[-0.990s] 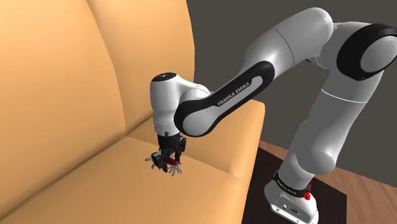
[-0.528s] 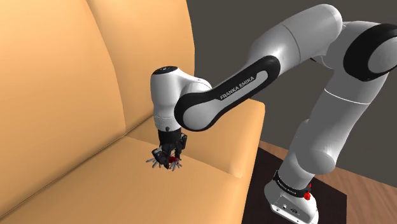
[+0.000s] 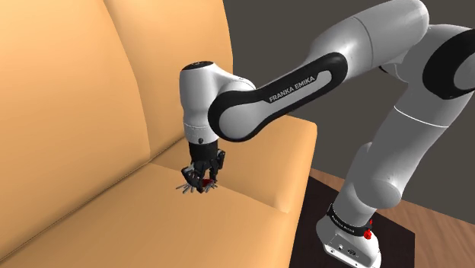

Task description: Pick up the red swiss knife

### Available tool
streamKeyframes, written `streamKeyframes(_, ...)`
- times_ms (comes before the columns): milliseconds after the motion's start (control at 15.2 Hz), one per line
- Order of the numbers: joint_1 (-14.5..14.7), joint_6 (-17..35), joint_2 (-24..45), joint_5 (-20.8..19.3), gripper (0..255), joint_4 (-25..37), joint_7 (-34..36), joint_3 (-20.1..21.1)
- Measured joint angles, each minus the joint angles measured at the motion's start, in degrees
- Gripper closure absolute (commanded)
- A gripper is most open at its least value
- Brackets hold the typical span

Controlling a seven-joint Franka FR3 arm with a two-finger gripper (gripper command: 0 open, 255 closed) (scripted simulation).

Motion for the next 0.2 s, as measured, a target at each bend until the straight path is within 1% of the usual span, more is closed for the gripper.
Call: streamKeyframes(198, -0.01, -2.16, -0.84, 0.37, 255, 1.43, -0.20, -0.13)
